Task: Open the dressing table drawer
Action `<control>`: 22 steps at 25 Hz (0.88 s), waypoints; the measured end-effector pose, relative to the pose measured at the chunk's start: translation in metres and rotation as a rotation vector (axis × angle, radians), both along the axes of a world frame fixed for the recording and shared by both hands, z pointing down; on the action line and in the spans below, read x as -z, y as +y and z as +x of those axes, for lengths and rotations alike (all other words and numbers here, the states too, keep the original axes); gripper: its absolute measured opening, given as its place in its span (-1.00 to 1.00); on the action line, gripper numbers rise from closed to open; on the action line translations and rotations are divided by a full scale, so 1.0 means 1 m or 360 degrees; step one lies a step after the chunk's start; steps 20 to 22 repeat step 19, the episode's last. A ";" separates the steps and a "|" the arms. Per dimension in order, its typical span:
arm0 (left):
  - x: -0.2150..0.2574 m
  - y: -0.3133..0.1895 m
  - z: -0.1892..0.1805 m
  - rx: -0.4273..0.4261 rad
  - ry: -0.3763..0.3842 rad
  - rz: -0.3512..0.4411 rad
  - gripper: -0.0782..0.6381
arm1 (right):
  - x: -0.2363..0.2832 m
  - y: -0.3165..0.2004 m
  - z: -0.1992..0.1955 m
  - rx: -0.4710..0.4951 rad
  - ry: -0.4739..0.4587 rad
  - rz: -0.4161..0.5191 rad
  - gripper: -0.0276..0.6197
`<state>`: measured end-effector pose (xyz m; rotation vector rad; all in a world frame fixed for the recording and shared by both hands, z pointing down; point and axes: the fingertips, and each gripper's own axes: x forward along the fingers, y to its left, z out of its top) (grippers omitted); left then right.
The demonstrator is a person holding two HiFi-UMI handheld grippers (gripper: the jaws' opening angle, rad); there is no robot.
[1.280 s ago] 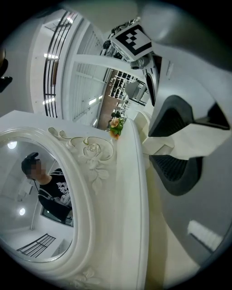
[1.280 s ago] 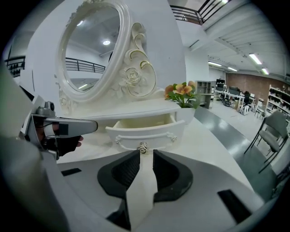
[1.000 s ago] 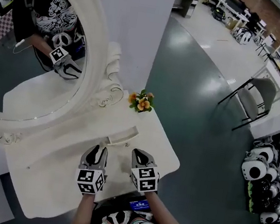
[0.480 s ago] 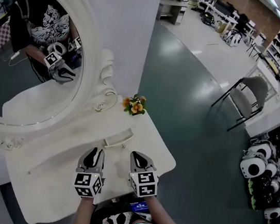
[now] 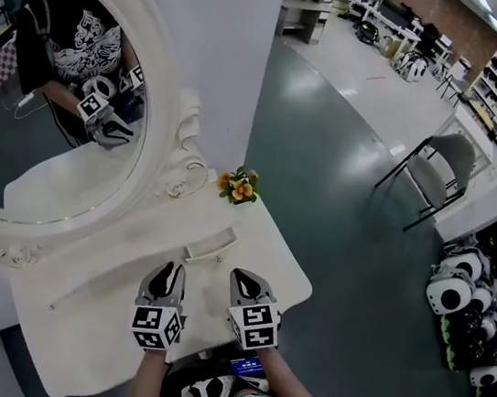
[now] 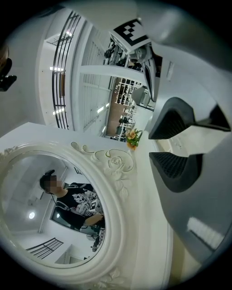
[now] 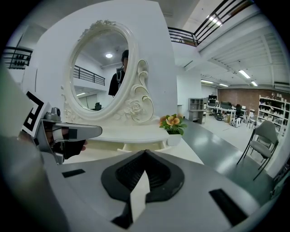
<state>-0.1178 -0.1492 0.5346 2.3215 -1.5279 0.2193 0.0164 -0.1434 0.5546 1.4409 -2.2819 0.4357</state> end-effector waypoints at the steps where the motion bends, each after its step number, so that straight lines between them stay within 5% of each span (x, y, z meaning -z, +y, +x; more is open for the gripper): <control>1: 0.000 0.000 0.000 0.0000 0.0002 -0.0001 -0.54 | -0.001 0.000 0.000 0.0001 0.0001 -0.0003 -0.91; 22: -0.012 -0.014 -0.007 0.0048 0.0001 -0.0037 -0.62 | -0.013 -0.013 0.002 0.0027 -0.0003 -0.0048 -0.91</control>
